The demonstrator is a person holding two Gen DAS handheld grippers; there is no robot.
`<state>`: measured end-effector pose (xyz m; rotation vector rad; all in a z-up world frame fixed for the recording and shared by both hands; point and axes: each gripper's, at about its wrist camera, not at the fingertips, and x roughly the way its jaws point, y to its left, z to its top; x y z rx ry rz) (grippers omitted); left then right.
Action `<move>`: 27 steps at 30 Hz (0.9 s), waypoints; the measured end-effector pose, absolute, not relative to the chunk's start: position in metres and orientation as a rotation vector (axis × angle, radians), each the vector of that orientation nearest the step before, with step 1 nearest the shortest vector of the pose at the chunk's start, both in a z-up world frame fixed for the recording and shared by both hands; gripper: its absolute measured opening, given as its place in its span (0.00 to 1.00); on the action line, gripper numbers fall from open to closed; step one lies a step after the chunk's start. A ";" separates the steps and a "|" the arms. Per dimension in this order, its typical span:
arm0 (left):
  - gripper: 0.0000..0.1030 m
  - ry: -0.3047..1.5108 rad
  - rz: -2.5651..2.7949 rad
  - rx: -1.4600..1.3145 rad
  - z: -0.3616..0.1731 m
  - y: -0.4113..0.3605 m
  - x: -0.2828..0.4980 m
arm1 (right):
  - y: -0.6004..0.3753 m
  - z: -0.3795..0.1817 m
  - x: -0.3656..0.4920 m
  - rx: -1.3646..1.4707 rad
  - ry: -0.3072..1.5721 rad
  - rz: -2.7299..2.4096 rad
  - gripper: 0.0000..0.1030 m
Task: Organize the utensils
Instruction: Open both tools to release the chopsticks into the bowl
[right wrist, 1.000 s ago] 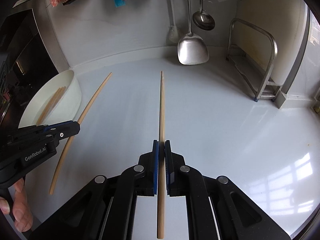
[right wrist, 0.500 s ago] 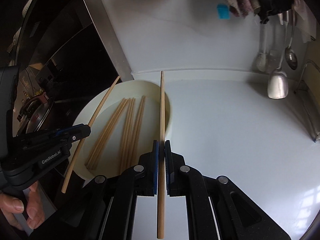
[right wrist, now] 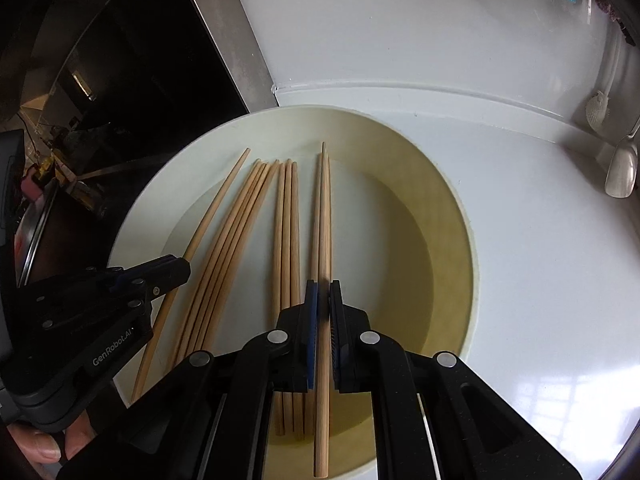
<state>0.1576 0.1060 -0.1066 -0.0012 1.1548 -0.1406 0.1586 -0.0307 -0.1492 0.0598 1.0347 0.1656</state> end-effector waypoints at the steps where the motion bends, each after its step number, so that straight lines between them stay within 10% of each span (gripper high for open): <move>1: 0.07 1.162 -0.141 -0.005 -0.110 0.107 0.160 | -0.029 -0.152 0.161 0.056 1.045 0.162 0.06; 9: 0.09 1.191 -0.141 -0.017 -0.119 0.112 0.163 | -0.025 -0.162 0.171 0.047 1.087 0.166 0.06; 16: 0.61 1.146 -0.106 -0.014 -0.102 0.124 0.158 | -0.029 -0.154 0.166 0.038 1.068 0.146 0.16; 27: 0.74 1.095 -0.112 -0.039 -0.074 0.129 0.134 | -0.033 -0.124 0.134 0.040 1.005 0.131 0.34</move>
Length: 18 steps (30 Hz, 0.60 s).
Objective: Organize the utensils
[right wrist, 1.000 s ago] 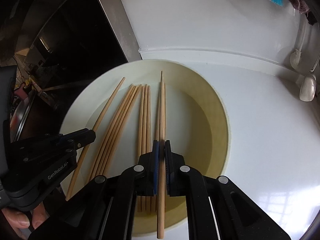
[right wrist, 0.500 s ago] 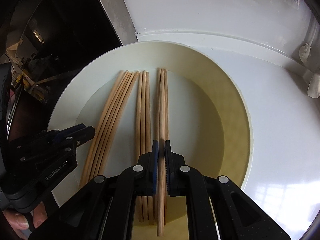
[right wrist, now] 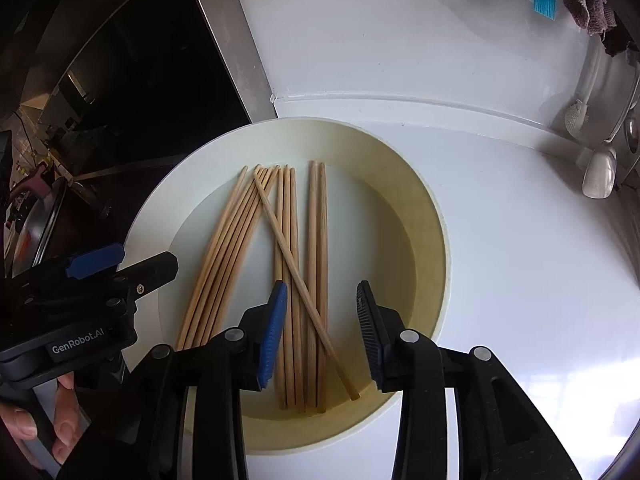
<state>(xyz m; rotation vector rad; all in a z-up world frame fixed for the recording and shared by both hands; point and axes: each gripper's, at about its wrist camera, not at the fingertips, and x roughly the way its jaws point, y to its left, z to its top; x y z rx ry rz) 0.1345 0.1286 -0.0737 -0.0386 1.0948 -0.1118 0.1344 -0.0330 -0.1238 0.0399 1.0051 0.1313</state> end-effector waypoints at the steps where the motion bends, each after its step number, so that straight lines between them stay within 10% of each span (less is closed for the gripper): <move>1: 0.75 1.091 -0.112 -0.038 -0.072 0.128 0.133 | -0.034 -0.122 0.131 0.040 1.003 0.130 0.34; 18: 0.82 1.042 -0.081 -0.035 -0.052 0.131 0.104 | -0.036 -0.101 0.088 0.042 0.960 0.134 0.46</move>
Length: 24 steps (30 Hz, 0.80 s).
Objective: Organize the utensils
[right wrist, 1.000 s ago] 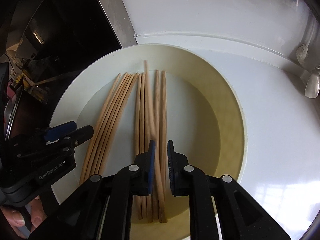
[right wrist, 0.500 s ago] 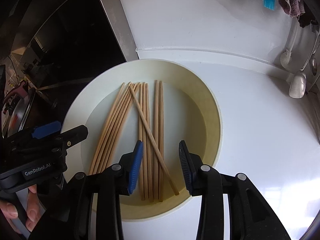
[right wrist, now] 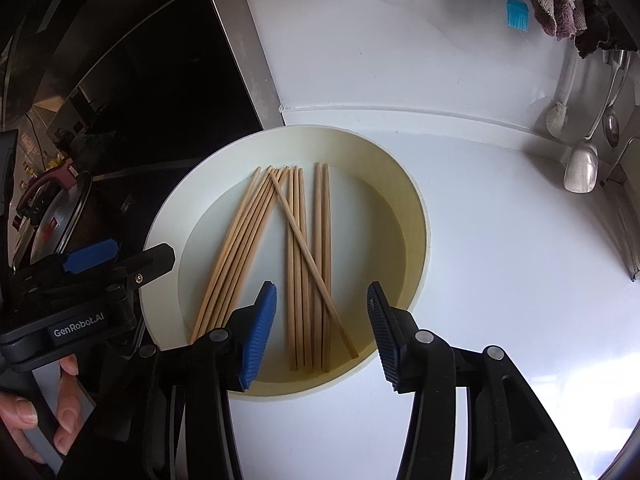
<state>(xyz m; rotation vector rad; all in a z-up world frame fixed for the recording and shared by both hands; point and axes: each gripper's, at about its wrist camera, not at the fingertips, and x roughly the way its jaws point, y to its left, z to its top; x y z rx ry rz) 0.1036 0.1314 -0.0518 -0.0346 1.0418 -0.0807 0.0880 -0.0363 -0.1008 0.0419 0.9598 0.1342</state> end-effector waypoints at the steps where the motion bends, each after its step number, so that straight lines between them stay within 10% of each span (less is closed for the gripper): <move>1: 0.82 1.042 -0.080 -0.034 -0.052 0.131 0.103 | -0.036 -0.101 0.087 0.041 0.959 0.134 0.46; 24: 0.89 1.028 -0.072 -0.038 -0.047 0.137 0.101 | -0.034 -0.100 0.083 0.048 0.962 0.130 0.51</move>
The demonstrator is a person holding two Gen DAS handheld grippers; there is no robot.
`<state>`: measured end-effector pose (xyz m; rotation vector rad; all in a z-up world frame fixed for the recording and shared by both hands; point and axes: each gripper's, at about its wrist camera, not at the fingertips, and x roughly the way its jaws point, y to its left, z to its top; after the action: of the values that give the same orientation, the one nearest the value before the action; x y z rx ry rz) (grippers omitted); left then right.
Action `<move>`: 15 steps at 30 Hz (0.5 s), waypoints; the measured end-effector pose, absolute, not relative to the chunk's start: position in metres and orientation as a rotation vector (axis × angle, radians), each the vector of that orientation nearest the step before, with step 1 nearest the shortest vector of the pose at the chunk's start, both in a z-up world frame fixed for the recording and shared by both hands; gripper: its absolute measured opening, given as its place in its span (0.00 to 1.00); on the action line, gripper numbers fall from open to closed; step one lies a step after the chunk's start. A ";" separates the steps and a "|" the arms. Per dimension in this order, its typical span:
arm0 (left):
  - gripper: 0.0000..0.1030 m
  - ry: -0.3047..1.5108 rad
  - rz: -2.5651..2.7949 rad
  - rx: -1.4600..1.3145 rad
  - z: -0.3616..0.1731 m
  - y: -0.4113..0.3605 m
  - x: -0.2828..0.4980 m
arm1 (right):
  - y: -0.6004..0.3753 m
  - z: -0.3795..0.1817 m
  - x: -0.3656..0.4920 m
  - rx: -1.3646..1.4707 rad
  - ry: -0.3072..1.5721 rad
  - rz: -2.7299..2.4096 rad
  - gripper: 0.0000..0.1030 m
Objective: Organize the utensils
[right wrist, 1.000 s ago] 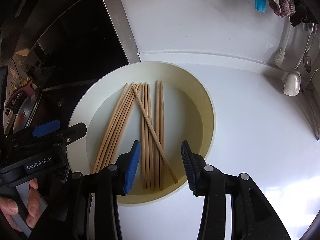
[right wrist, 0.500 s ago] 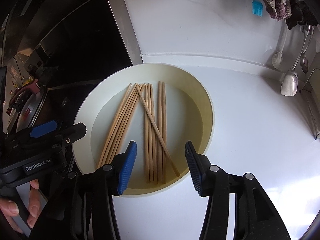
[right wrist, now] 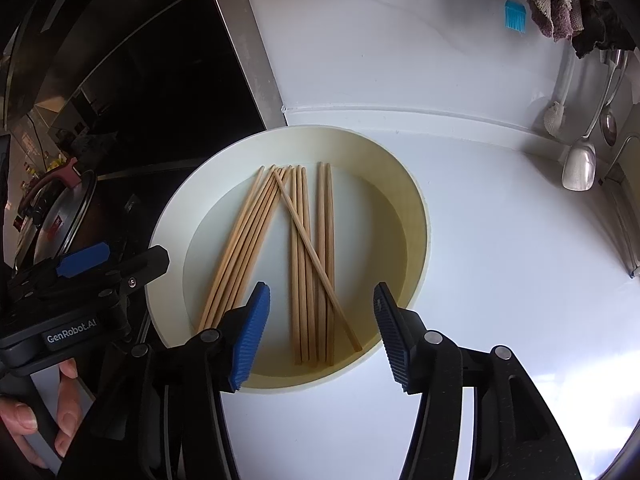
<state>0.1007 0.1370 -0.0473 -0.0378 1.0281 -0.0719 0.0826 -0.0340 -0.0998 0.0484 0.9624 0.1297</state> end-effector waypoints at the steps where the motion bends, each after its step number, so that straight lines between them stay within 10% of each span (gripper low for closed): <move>1: 0.89 1.029 -0.073 -0.037 -0.048 0.137 0.102 | -0.034 -0.100 0.083 0.049 0.963 0.130 0.51; 15: 0.89 1.033 -0.074 -0.036 -0.050 0.138 0.102 | -0.034 -0.100 0.085 0.061 0.968 0.117 0.51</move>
<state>0.1023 0.1378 -0.0502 -0.0364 1.0335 -0.0744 0.0850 -0.0338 -0.1004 0.0606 0.9681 0.1167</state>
